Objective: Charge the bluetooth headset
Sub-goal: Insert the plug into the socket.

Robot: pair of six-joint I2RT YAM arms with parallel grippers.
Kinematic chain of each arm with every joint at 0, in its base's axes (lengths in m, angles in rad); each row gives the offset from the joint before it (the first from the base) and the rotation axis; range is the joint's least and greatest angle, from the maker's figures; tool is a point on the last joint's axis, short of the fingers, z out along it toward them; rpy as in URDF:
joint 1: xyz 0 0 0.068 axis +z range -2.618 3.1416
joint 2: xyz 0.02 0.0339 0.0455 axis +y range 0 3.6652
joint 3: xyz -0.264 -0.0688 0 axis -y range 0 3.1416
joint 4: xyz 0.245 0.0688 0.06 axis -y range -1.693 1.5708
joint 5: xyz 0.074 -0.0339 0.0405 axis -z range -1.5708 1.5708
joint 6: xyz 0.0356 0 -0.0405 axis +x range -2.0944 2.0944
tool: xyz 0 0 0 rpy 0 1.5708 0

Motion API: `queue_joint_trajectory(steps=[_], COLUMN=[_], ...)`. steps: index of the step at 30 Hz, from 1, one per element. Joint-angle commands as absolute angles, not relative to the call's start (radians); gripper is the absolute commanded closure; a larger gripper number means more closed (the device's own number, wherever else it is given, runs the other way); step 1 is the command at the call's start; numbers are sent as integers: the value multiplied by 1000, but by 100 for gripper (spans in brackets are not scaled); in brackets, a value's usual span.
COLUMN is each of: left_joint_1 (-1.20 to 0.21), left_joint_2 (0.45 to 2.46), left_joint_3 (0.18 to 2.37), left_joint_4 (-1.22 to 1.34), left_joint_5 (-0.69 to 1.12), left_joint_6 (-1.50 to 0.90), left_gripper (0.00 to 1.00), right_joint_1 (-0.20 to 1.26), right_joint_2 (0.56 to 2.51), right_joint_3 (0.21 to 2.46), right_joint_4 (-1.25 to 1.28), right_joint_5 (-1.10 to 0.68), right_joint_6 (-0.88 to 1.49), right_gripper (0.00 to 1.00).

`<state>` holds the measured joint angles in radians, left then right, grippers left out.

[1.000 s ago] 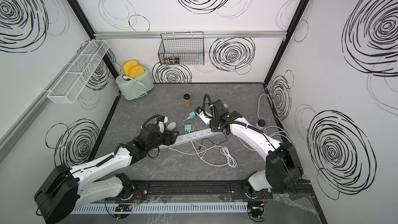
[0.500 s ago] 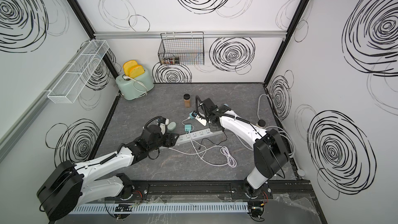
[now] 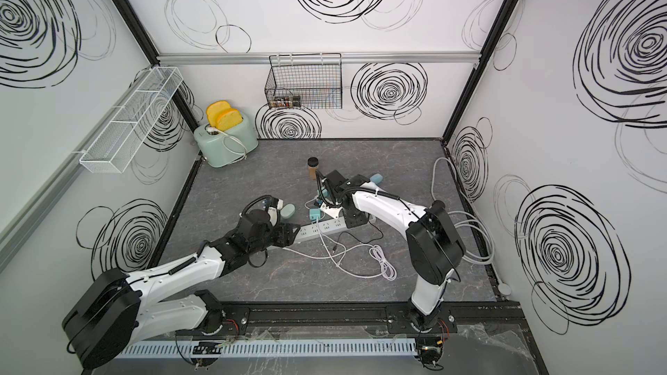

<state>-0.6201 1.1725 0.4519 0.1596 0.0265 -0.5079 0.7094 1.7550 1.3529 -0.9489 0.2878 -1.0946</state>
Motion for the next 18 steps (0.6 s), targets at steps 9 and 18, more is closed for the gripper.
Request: queue_joint_trajectory(steps=[9, 18], left_joint_1=[-619, -614], left_joint_2=[1173, 1179], left_joint_3=[441, 439], left_joint_4=[213, 224], left_joint_5=[45, 58], left_joint_6=[-501, -503], left_gripper=[28, 28], right_joint_1=[719, 707], right_joint_2=[1801, 1830], right_joint_3=[1412, 1430], right_joint_4=[-1026, -1014], right_joint_5=[326, 291], right_joint_6=[-1066, -1069], right_gripper=[96, 96])
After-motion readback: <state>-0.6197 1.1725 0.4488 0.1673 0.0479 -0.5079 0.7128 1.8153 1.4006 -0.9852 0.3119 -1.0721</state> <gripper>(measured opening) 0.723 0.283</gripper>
